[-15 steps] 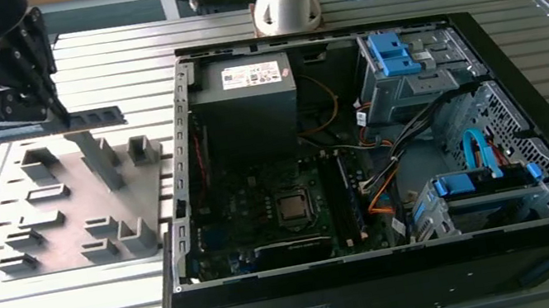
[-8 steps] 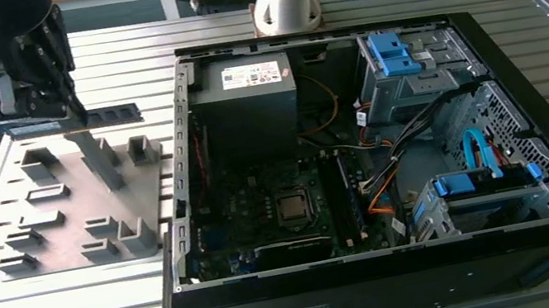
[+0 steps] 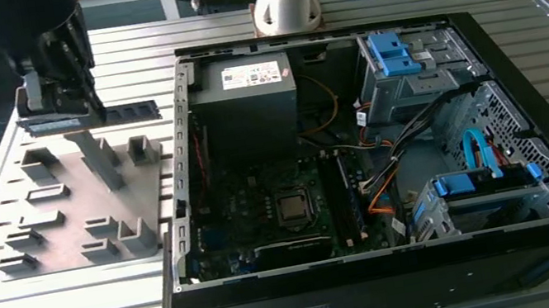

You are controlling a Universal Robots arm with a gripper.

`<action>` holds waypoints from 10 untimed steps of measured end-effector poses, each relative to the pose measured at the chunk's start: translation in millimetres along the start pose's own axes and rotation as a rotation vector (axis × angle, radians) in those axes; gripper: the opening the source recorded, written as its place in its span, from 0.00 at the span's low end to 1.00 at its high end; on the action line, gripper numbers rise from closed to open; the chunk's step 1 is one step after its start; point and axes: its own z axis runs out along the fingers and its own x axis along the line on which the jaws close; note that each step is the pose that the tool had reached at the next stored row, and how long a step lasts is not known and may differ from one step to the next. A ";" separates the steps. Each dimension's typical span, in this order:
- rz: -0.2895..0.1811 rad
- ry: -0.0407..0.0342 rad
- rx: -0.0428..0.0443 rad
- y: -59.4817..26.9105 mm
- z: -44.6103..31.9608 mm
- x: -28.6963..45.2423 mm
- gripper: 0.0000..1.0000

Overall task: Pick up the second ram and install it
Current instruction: 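Pick up the second ram and move it above second insertion slot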

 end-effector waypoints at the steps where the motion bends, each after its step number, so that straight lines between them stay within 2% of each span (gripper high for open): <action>1: 0.000 0.0000 -0.0002 -2.7 -0.2 0.0 0.14; 10: 0.000 0.0000 -0.0024 -30.0 -1.6 -0.3 0.14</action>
